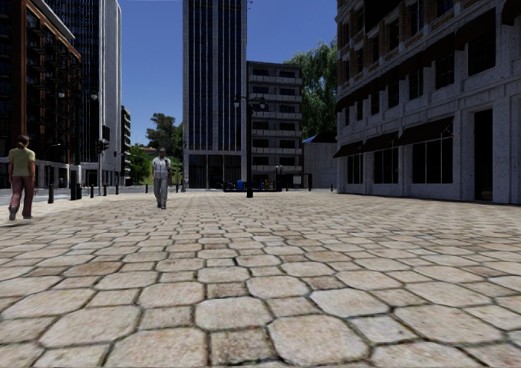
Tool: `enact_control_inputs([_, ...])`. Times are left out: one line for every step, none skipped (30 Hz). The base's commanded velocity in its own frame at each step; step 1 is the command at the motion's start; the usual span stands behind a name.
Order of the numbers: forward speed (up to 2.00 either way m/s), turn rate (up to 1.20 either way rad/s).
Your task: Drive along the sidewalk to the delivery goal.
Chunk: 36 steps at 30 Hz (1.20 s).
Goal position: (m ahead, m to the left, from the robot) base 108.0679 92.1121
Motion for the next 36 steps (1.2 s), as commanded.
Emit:
enact_control_inputs([2.00,0.00])
enact_control_inputs([2.00,0.00])
enact_control_inputs([2.00,0.00])
enact_control_inputs([2.00,0.00])
enact_control_inputs([2.00,0.00])
enact_control_inputs([2.00,0.00])
enact_control_inputs([2.00,0.00])
enact_control_inputs([2.00,0.00])
enact_control_inputs([2.00,0.00])
enact_control_inputs([2.00,0.00])
enact_control_inputs([2.00,0.00])
enact_control_inputs([2.00,0.00])
enact_control_inputs([2.00,0.00])
enact_control_inputs([2.00,0.00])
enact_control_inputs([2.00,0.00])
enact_control_inputs([2.00,0.00])
enact_control_inputs([2.00,0.00])
enact_control_inputs([2.00,0.00])
enact_control_inputs([2.00,0.00])
enact_control_inputs([2.00,0.00])
enact_control_inputs([2.00,0.00])
enact_control_inputs([2.00,0.00])
enact_control_inputs([2.00,0.00])
enact_control_inputs([2.00,0.02])
enact_control_inputs([2.00,0.06])
enact_control_inputs([2.00,0.07])
enact_control_inputs([2.00,0.07])
enact_control_inputs([2.00,0.14])
enact_control_inputs([2.00,0.19])
enact_control_inputs([2.00,0.21])
enact_control_inputs([2.00,0.22])
enact_control_inputs([2.00,0.22])
enact_control_inputs([2.00,0.22])
enact_control_inputs([2.00,0.22])
enact_control_inputs([2.00,0.22])
enact_control_inputs([2.00,0.22])
